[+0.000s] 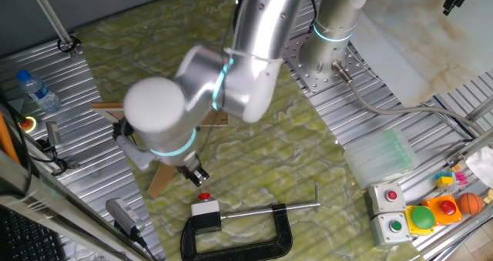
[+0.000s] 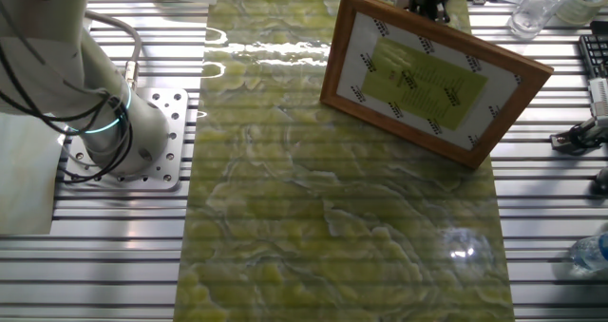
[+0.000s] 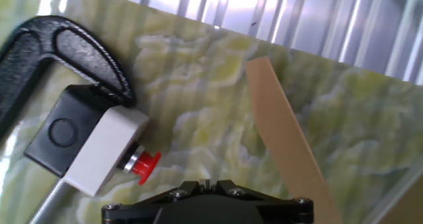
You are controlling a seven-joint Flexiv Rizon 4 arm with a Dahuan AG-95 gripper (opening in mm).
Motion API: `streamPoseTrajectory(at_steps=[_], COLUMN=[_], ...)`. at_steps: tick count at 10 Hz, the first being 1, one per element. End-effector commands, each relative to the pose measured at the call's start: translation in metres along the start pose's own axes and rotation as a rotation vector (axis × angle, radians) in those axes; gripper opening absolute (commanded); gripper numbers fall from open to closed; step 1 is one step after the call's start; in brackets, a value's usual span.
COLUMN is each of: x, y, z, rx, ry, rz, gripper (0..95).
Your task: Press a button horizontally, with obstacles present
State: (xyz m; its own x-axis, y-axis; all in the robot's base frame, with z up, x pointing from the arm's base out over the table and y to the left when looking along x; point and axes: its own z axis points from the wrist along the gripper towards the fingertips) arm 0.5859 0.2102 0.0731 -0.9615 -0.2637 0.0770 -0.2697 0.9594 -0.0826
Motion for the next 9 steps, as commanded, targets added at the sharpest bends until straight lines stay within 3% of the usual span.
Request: streamPoseTrajectory(at_steps=[1, 6, 8, 9], x=[0.000, -0.005, -0.006, -0.006], y=[-0.002, -0.001, -0.002, -0.002], z=[0.000, 0.014, 0.020, 0.020], rx=[0.026, 0.002, -0.035, -0.042], ry=[-0.024, -0.028, -0.038, -0.025], rz=[-0.031, -0.033, -0.036, -0.039], gripper=[0.0, 0.0, 0.0, 0.0])
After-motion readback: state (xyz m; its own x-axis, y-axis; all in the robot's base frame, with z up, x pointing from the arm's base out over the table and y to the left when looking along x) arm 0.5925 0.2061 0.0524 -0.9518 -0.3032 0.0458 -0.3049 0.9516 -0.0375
